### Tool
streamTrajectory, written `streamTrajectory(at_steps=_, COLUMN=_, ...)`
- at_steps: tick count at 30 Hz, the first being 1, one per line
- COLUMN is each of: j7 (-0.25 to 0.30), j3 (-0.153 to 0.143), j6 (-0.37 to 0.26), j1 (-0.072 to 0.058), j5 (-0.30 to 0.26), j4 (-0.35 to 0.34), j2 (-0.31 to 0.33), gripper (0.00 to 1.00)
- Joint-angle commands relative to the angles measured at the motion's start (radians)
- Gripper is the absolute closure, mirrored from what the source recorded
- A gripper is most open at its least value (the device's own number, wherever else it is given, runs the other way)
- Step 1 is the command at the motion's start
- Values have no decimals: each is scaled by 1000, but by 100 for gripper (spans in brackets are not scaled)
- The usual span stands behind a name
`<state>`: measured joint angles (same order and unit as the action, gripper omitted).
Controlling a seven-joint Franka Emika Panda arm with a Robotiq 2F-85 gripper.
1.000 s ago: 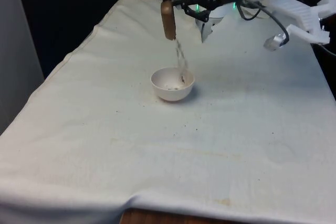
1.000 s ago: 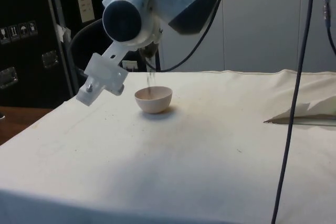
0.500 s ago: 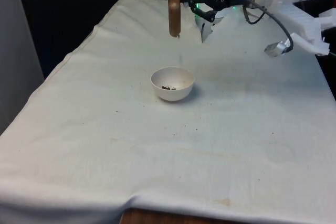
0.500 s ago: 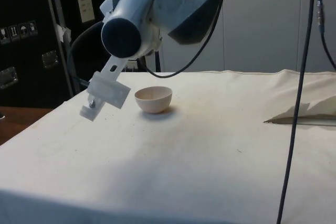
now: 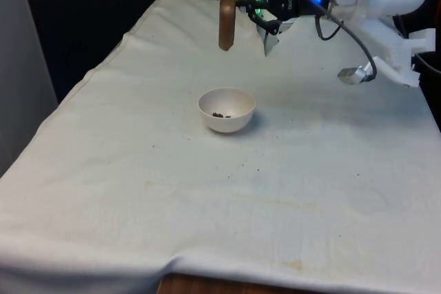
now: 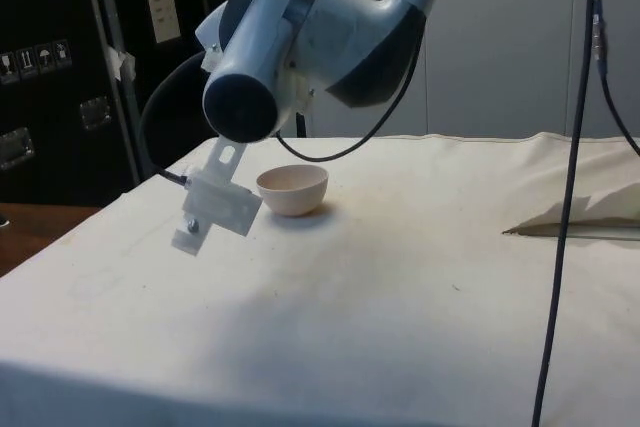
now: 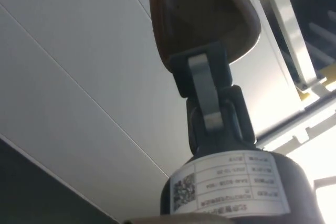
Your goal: Pour the coffee beans from the cup into the bowl.
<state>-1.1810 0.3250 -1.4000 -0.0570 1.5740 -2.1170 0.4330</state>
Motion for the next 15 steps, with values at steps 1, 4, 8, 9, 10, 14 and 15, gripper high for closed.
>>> streamTrajectory(at_steps=1, j7=-3, j3=3, j6=24, j1=-8, j5=3, j4=7, j2=7, gripper=100)
streamTrajectory(at_steps=4, j7=-4, j3=15, j6=61, j1=-10, j5=13, j4=12, j2=19, gripper=100)
streamTrajectory(at_steps=8, j7=-6, j3=21, j6=85, j1=-9, j5=23, j4=14, j2=27, gripper=100)
streamTrajectory(at_steps=9, j7=-7, j3=23, j6=94, j1=-10, j5=27, j4=15, j2=29, gripper=100)
streamTrajectory(at_steps=10, j7=-6, j3=26, j6=110, j1=-11, j5=35, j4=16, j2=34, gripper=100)
streamTrajectory(at_steps=14, j7=-7, j3=32, j6=140, j1=-13, j5=48, j4=19, j2=45, gripper=100)
streamTrajectory(at_steps=15, j7=-4, j3=36, j6=130, j1=-7, j5=44, j4=14, j2=39, gripper=100)
